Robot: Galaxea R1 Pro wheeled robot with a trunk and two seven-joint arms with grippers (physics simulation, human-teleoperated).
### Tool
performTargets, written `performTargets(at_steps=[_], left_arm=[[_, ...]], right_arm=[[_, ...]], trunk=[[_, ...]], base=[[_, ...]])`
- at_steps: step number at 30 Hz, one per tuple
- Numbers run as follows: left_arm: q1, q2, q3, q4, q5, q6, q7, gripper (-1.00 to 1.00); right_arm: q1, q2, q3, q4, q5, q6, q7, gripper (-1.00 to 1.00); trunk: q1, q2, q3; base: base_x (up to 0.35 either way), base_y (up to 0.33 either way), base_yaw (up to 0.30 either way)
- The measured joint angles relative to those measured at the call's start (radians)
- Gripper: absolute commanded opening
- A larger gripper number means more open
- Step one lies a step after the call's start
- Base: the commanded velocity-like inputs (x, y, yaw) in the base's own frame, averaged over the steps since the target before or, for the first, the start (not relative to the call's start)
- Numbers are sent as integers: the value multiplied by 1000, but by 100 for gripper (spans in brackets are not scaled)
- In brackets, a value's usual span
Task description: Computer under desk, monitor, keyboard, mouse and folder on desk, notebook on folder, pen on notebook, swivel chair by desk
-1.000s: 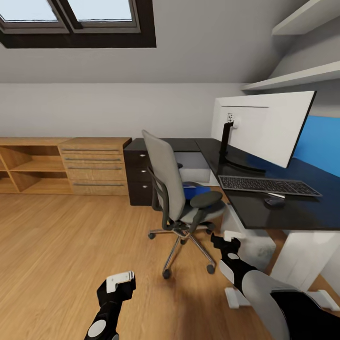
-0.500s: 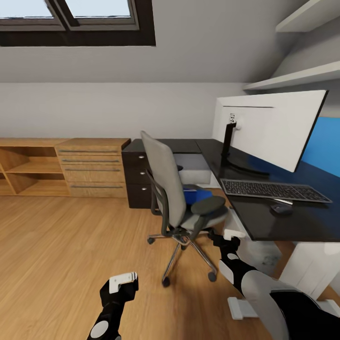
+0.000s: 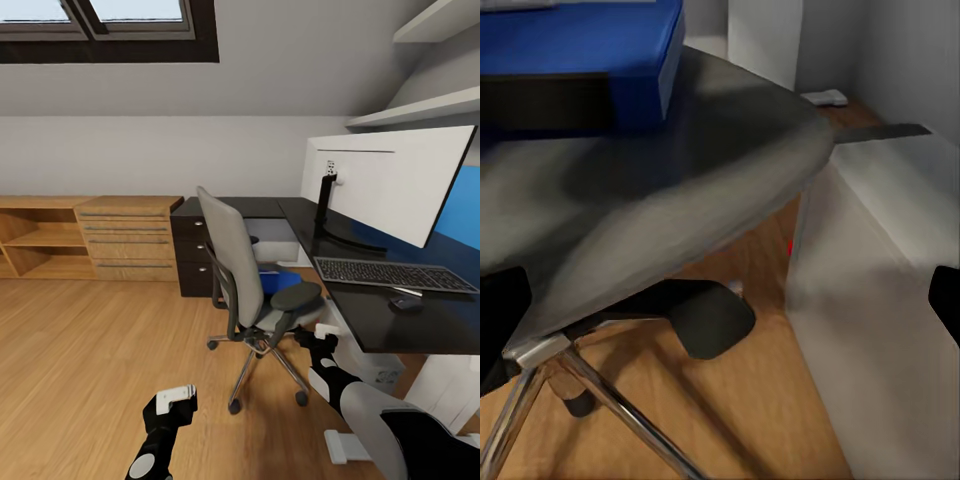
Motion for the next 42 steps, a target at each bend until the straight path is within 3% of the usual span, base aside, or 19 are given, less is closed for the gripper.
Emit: performTargets(at_steps=[10, 28, 34, 36, 42], left_arm=[[0, 1, 0, 0, 0, 0, 0, 100], [0, 2, 0, 3, 0, 1, 0, 100], [0, 2, 0, 3, 0, 1, 0, 100], [0, 2, 0, 3, 0, 1, 0, 100], [0, 2, 0, 2, 0, 1, 0, 100]], right_arm=[[0, 42, 0, 1, -3, -50, 1, 100], [1, 45, 0, -1, -5, -56, -1, 100], [1, 48, -16, 0, -12, -58, -7, 100], [0, 51, 0, 0, -6, -56, -4, 100], [0, 64, -1, -1, -7, -52, -7, 100]], trunk=[[0, 0, 0], [0, 0, 10], [0, 0, 18], [0, 0, 20], [0, 0, 21]], base=[[106, 0, 0], [3, 0, 27], [0, 0, 172], [0, 0, 240], [0, 0, 268]])
